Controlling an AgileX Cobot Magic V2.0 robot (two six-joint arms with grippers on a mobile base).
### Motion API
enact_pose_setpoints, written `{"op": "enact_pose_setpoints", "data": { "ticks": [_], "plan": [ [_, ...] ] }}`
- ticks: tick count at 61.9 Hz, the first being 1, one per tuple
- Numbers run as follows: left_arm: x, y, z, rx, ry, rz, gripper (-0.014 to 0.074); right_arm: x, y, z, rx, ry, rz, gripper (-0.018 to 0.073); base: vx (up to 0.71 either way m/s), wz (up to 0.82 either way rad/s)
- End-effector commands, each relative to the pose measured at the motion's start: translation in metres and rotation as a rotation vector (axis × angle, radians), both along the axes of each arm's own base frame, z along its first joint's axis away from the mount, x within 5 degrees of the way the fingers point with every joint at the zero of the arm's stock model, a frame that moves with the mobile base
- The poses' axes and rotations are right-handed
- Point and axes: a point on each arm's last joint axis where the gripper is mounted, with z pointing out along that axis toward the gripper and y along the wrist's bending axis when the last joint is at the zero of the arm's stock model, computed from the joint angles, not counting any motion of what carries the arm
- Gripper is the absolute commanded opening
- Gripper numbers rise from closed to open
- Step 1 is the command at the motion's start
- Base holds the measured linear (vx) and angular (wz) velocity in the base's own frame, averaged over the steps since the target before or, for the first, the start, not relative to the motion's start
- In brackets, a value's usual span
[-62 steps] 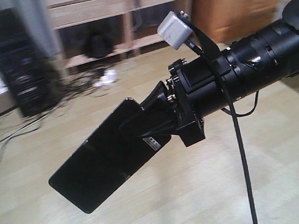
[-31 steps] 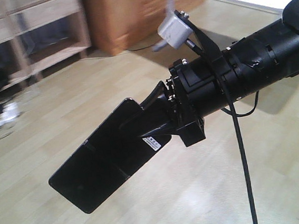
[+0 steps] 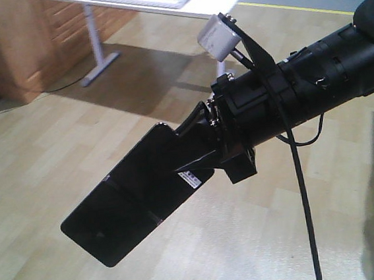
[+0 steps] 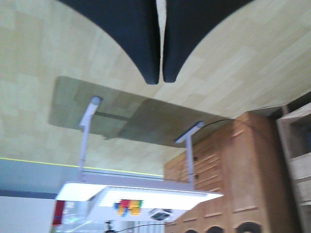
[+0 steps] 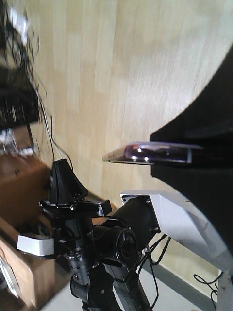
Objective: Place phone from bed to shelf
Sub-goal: 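Keep holding the phone while the base turns toward the white table, then drive toward the white table holding the phone in the right gripper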
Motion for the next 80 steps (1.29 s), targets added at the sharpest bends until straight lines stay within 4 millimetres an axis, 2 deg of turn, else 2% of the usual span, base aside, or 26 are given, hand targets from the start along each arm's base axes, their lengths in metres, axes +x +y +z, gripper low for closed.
{"op": "enact_pose_setpoints", "data": {
  "ticks": [1,47,80],
  "plan": [
    [0.0003,0.0007,0.0069,-0.009,-0.08,0.007,0.0001,-0.0149,-0.0017,0.0257,0.101,-0.012,0.061,-0.0004,0.16,-0.62],
    [0.0003,0.0007,0.0069,-0.009,-0.08,0.007,0.0001,-0.0149,-0.0017,0.0257,0.101,-0.012,0.061,-0.0004,0.16,-0.59],
    [0.0003,0.0007,0.0069,-0.009,-0.08,0.007,0.0001,-0.0149,-0.0017,0.0257,0.101,-0.013,0.061,-0.0004,0.17,-0.15]
  ]
}}
